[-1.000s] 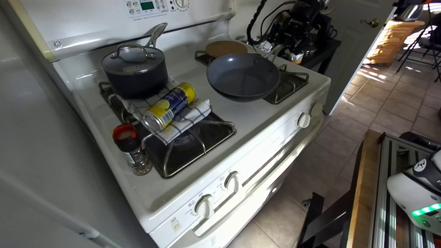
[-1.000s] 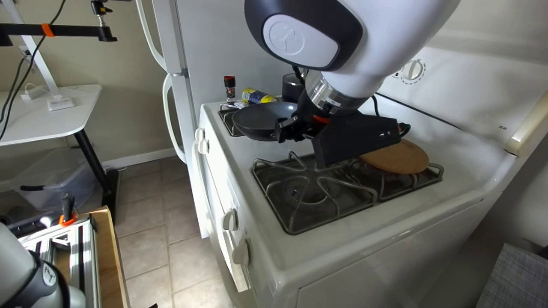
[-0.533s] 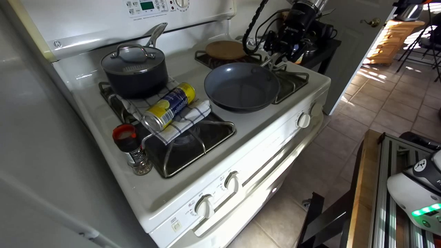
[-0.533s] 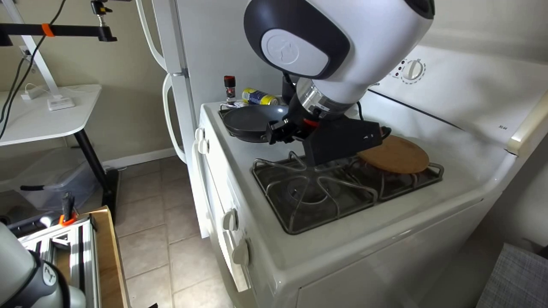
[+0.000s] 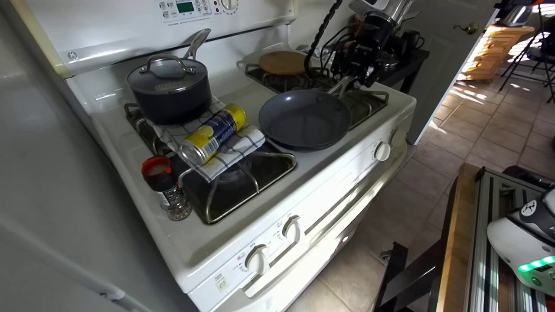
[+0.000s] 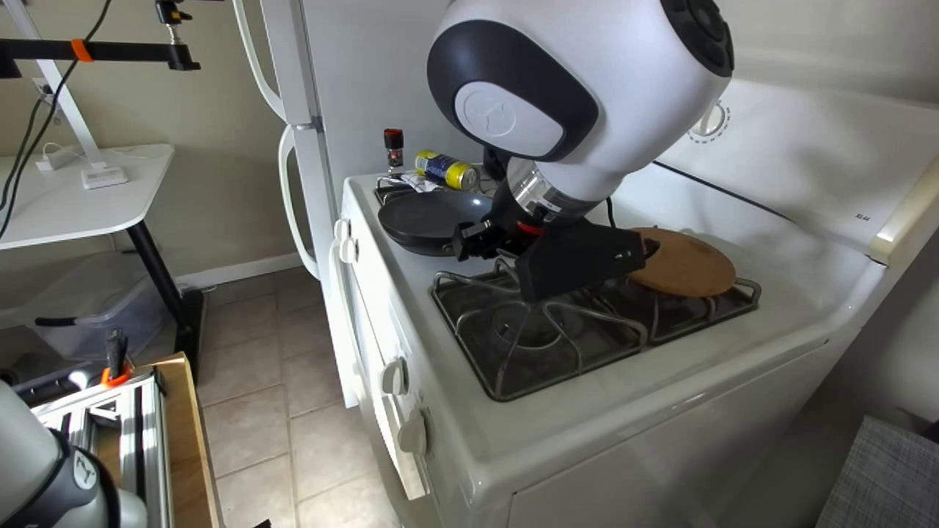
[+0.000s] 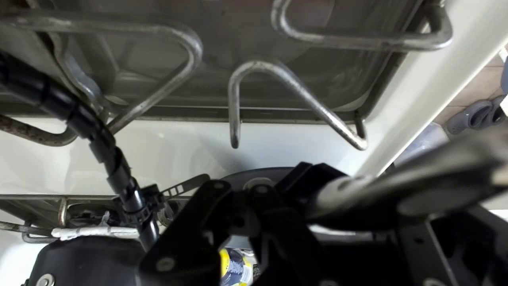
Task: Move the pan from the left rear plate and place it in the middle of the stove
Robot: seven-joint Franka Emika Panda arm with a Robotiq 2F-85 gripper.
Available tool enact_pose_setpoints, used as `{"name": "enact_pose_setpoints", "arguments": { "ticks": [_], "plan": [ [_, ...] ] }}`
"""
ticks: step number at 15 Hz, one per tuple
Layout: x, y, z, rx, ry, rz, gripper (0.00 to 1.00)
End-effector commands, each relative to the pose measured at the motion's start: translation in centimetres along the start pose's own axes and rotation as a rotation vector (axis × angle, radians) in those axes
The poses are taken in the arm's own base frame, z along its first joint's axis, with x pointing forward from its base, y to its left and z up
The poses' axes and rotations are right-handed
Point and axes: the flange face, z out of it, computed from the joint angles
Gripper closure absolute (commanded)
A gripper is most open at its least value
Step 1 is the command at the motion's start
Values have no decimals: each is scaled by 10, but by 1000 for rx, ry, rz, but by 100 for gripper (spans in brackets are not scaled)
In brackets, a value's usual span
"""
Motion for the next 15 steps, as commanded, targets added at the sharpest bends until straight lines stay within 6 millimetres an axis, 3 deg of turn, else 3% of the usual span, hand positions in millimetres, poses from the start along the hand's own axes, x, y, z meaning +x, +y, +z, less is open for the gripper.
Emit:
{"name": "enact_pose_setpoints", "arguments": {
  "ticks": [1, 15],
  "plan": [
    [-2, 3, -4, 7, 12, 4, 99],
    [-9, 9, -6, -40, -68, 47, 99]
  ]
}}
